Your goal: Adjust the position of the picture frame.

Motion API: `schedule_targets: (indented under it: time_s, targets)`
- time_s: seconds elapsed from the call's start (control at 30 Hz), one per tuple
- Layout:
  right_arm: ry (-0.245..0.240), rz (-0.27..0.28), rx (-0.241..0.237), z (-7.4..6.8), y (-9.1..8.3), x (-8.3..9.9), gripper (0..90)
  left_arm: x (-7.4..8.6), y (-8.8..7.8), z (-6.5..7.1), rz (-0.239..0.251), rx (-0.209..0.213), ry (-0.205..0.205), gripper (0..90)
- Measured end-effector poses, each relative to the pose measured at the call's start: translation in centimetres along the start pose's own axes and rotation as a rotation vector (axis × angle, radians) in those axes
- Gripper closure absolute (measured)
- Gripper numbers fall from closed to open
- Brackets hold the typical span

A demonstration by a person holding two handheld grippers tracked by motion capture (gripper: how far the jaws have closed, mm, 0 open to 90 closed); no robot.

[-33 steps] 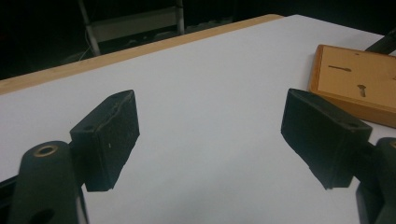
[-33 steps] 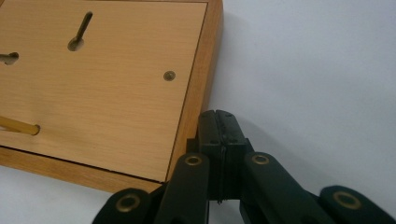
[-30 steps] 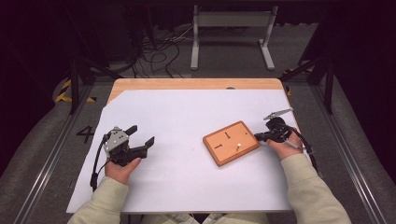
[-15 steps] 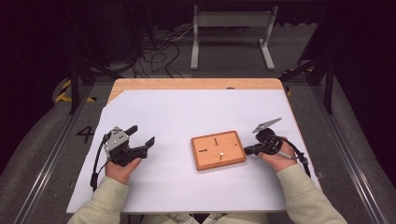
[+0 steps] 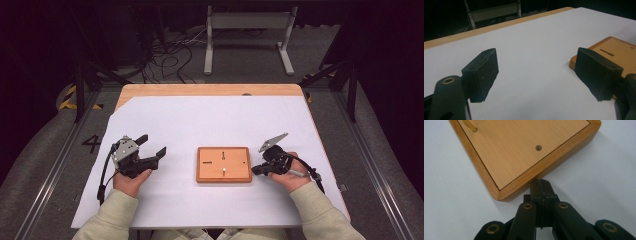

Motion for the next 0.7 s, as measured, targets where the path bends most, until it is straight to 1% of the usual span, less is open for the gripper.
schedule_targets:
  time_s: [0.07,0.2,0.27,0.33,0.37,0.4,0.47,0.5,0.57,0.6,0.63,0.67,0.7]
  targets:
    - [0.002,0.002,-0.004,0.0,0.0,0.0,90.0,0.0,0.0,0.0,0.0,0.001,0.001,19.5]
    - [-0.002,0.003,0.002,0.0,0.0,0.0,90.0,0.0,0.1,0.0,-0.003,0.002,-0.005,19.7]
    - [-0.004,0.004,0.001,0.0,0.0,0.0,90.0,-0.1,0.2,-0.1,-0.003,0.006,-0.022,19.4]
    - [-0.024,0.017,0.049,0.1,-0.5,-0.1,88.3,-0.2,0.2,-0.1,-0.011,0.0,-0.034,18.7]
    - [-0.029,0.032,0.071,0.2,-0.9,-0.1,84.3,-0.2,0.3,-0.1,-0.02,0.026,-0.034,21.2]
    - [-0.042,0.058,0.089,0.3,-1.3,-0.2,82.2,-0.3,0.4,0.0,-0.033,0.042,-0.029,25.5]
    - [-0.062,0.118,0.106,0.3,-2.4,-0.4,76.8,-0.5,0.5,0.5,-0.041,0.045,-0.005,26.0]
    - [-0.073,0.161,0.125,0.2,-3.0,-0.6,72.6,-0.6,0.5,0.6,-0.043,0.047,0.0,26.2]
    - [-0.081,0.221,0.146,0.2,-3.9,-0.8,68.8,-0.9,0.5,1.0,-0.053,0.047,0.013,24.7]
    - [-0.067,0.241,0.16,0.4,-4.3,-0.9,66.6,-1.0,0.5,1.2,-0.055,0.05,0.013,23.5]
    - [-0.05,0.264,0.185,0.8,-4.7,-0.9,64.7,-1.1,0.5,1.3,-0.057,0.053,0.011,22.1]
    - [-0.034,0.285,0.2,1.1,-5.0,-0.8,64.5,-1.3,0.5,1.4,-0.06,0.057,0.013,21.2]
    - [-0.018,0.316,0.204,1.5,-5.3,-0.8,63.7,-1.4,0.5,1.5,-0.062,0.059,0.011,21.0]
Point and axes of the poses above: each handheld gripper's, and its own axes: y roughly forward along the jaws, x roughly out of its underside, z roughly to its right, the point moved 3 cm from there along y, roughly forward along the jaws, and after that the axes turned 2 degrees about -z, right-handed, at the moved point
